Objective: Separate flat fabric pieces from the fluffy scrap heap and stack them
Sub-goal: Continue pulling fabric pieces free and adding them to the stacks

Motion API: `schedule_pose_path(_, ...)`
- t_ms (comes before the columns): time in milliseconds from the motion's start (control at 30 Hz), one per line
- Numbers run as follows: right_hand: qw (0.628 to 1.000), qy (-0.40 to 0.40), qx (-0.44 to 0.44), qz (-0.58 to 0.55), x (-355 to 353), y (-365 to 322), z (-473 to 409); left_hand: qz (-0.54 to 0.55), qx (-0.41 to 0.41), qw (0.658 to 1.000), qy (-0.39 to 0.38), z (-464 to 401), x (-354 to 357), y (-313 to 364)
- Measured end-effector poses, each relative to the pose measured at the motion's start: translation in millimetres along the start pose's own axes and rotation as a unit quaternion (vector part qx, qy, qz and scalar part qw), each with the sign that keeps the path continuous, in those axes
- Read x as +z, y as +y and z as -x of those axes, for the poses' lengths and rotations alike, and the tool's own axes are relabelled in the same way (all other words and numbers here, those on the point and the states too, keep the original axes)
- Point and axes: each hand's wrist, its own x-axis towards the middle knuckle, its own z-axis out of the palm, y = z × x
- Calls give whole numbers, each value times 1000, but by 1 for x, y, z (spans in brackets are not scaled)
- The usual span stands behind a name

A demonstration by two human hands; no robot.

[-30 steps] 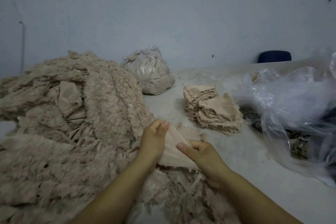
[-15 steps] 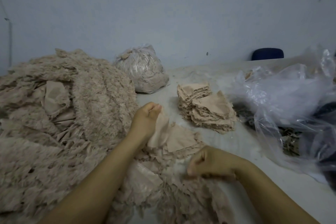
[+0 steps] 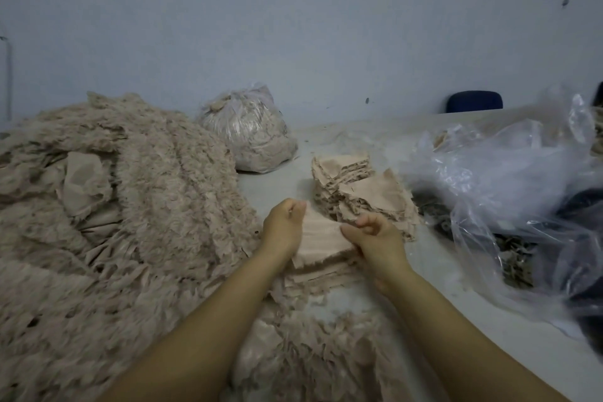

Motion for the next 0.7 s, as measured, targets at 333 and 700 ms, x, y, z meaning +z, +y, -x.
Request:
schedule_pose_path(333,839,-51,-186,509,-8,30,18,-112,13,979,-171,7,-40,-10)
schedule_pose_path(700,858,-359,-150,336,35,15,99,-349,89,823,-439,66,-140,-5)
